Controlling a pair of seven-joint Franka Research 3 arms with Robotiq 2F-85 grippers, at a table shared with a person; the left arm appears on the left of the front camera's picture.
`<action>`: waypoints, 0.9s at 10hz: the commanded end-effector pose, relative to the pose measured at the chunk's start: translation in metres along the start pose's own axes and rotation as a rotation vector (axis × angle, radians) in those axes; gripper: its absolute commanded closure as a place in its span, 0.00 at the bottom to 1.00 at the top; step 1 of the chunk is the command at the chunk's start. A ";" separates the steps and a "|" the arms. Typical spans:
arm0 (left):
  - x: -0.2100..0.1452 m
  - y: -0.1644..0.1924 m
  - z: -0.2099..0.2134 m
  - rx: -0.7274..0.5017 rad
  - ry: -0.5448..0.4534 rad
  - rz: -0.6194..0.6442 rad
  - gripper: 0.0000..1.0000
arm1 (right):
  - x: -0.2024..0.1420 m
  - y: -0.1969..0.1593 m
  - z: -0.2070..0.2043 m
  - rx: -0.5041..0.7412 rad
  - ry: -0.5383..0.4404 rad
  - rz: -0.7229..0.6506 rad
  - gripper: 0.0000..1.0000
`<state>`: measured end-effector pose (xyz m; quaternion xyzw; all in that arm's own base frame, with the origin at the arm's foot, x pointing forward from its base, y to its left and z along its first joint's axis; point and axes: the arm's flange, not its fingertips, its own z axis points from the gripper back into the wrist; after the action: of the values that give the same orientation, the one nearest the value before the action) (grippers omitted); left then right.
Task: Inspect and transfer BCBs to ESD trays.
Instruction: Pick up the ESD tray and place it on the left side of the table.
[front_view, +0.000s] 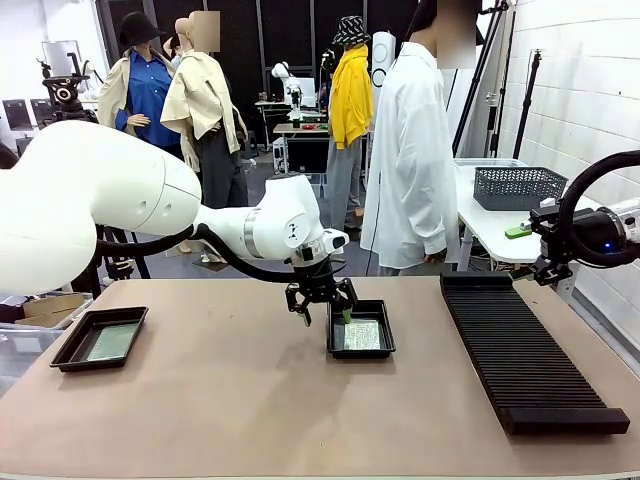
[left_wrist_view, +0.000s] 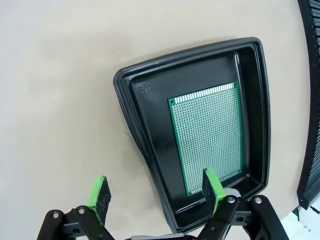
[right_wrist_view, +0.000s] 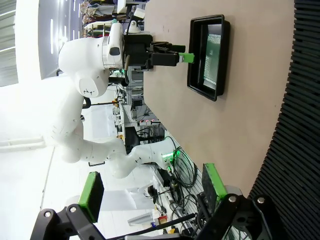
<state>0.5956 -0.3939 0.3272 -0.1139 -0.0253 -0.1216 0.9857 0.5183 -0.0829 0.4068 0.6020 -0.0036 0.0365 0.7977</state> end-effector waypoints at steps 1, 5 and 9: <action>-0.001 0.003 -0.003 0.024 -0.045 0.009 0.07 | 0.000 0.001 -0.001 -0.011 -0.009 -0.009 0.00; 0.009 0.005 -0.010 0.017 -0.034 0.044 0.22 | 0.000 0.001 -0.001 -0.011 -0.009 -0.009 0.00; 0.009 0.004 -0.010 0.015 -0.047 0.027 0.49 | 0.000 0.001 -0.001 -0.011 -0.009 -0.009 0.00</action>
<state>0.6047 -0.3928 0.3143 -0.1183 -0.0363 -0.1117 0.9860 0.5183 -0.0830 0.4068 0.6020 -0.0036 0.0365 0.7977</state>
